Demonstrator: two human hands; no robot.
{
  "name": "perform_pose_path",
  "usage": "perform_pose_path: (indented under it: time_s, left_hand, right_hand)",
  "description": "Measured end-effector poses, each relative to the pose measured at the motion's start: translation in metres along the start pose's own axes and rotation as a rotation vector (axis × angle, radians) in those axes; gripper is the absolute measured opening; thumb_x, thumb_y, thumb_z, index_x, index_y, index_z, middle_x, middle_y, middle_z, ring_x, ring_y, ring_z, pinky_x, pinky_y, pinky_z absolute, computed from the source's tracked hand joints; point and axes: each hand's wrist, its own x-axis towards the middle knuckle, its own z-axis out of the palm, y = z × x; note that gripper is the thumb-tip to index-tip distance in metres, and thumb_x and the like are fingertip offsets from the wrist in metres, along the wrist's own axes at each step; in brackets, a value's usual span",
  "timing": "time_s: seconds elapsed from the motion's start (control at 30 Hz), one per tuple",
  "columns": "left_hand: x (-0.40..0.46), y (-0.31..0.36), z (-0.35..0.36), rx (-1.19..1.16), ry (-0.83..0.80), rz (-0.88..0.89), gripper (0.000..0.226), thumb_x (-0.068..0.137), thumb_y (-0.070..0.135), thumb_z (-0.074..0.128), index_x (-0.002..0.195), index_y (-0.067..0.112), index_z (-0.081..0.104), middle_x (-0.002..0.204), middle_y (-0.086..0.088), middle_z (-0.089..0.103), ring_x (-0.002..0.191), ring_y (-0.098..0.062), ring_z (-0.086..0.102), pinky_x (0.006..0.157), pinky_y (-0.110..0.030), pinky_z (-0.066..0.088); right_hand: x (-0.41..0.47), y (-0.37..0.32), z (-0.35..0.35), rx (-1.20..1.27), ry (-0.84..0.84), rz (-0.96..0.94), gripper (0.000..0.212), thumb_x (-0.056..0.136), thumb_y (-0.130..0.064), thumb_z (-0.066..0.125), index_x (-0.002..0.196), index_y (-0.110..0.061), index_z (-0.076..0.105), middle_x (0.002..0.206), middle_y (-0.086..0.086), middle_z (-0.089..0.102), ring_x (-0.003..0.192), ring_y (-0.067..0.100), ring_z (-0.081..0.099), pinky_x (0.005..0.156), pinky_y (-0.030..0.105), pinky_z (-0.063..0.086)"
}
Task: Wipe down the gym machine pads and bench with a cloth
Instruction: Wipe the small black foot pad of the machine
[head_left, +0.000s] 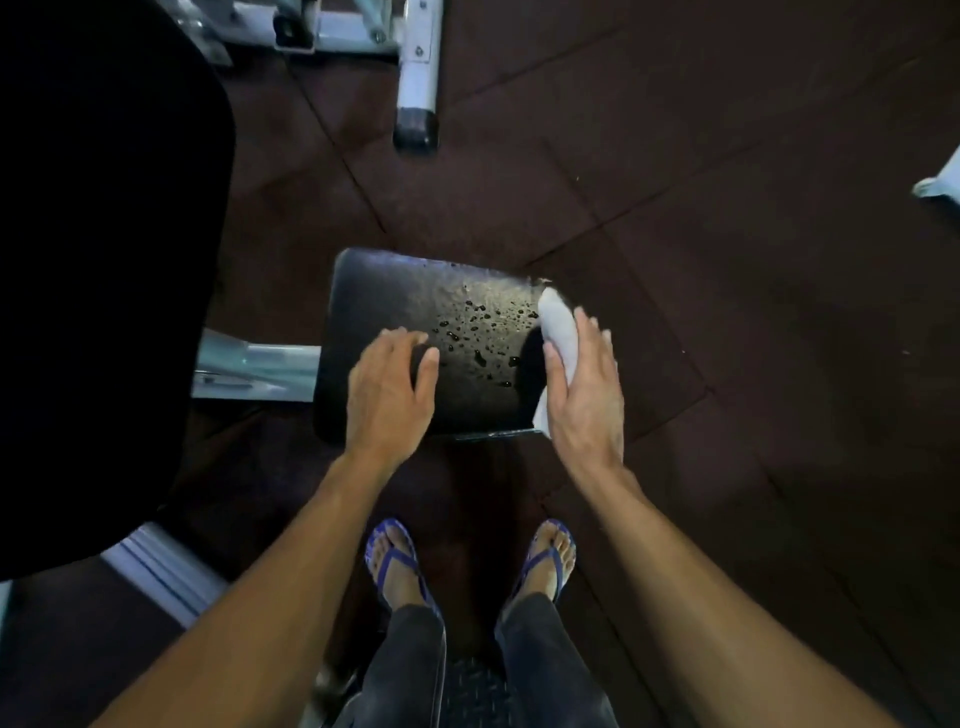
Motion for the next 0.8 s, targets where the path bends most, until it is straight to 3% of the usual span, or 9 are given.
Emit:
perform_pose_path:
  time_s: [0.07,0.17,0.3,0.47,0.6,0.73,0.8]
  left_hand:
    - [0.016,-0.015,0.014,0.073,0.019,0.006,0.044,0.103,0.040,0.039,0.139,0.017,0.050,0.152,-0.008,0.042,0.146,-0.024,0.033,0.119,-0.046,0.031]
    - [0.035,-0.037,0.028,0.180,0.041,0.046,0.052,0.103,0.043,0.035,0.149,0.018,0.038,0.162,-0.009,0.024,0.153,-0.024,0.017,0.123,-0.046,0.023]
    - [0.048,-0.064,0.044,0.326,0.022,0.116,0.060,0.103,0.047,0.027,0.156,0.019,0.023,0.166,-0.008,0.010,0.155,-0.022,0.006,0.125,-0.045,0.013]
    - [0.049,-0.076,0.053,0.401,0.046,0.130,0.060,0.103,0.048,0.017,0.158,0.023,0.016,0.167,-0.004,0.005,0.155,-0.018,0.003,0.127,-0.042,0.010]
    - [0.050,-0.077,0.055,0.373,0.061,0.132,0.059,0.104,0.047,0.015,0.157,0.024,0.019,0.167,-0.004,0.008,0.155,-0.018,0.005,0.127,-0.042,0.010]
    - [0.050,-0.077,0.058,0.381,0.070,0.129,0.058,0.104,0.047,0.015,0.157,0.023,0.020,0.167,-0.005,0.008,0.155,-0.018,0.005,0.127,-0.041,0.010]
    - [0.050,-0.079,0.058,0.395,0.080,0.132,0.058,0.104,0.045,0.014,0.157,0.023,0.020,0.167,-0.004,0.009,0.155,-0.018,0.006,0.127,-0.040,0.010]
  right_hand:
    - [0.032,-0.002,0.023,-0.028,-0.002,-0.031,0.059,0.106,-0.044,0.034,0.158,-0.018,0.023,0.165,0.008,0.023,0.155,0.025,0.012,0.125,0.048,0.016]
    - [0.054,-0.009,0.065,-0.188,-0.043,-0.118,0.061,0.106,-0.047,0.034,0.158,-0.018,0.022,0.166,0.009,0.019,0.156,0.028,0.007,0.125,0.054,0.009]
    - [0.030,-0.004,0.103,-0.453,-0.007,-0.202,0.066,0.102,-0.059,0.030,0.158,-0.025,0.021,0.168,0.009,0.012,0.156,0.032,0.003,0.121,0.058,0.010]
    - [0.003,0.028,0.082,-0.507,-0.095,-0.336,0.059,0.104,-0.056,0.023,0.158,-0.034,0.016,0.169,0.001,0.007,0.156,0.024,-0.001,0.123,0.056,0.010]
    - [0.027,0.041,0.063,-0.521,-0.009,-0.202,0.058,0.103,-0.055,0.025,0.157,-0.033,0.024,0.168,0.002,0.015,0.156,0.028,0.006,0.122,0.060,0.008]
    - [0.085,-0.008,0.104,-0.350,0.234,0.035,0.055,0.103,-0.050,0.029,0.153,-0.027,0.037,0.163,0.007,0.029,0.152,0.037,0.018,0.120,0.060,0.016]
    - [0.086,-0.036,0.131,-0.296,0.243,0.037,0.053,0.104,-0.047,0.031,0.152,-0.027,0.038,0.161,0.006,0.032,0.152,0.037,0.017,0.119,0.060,0.017]
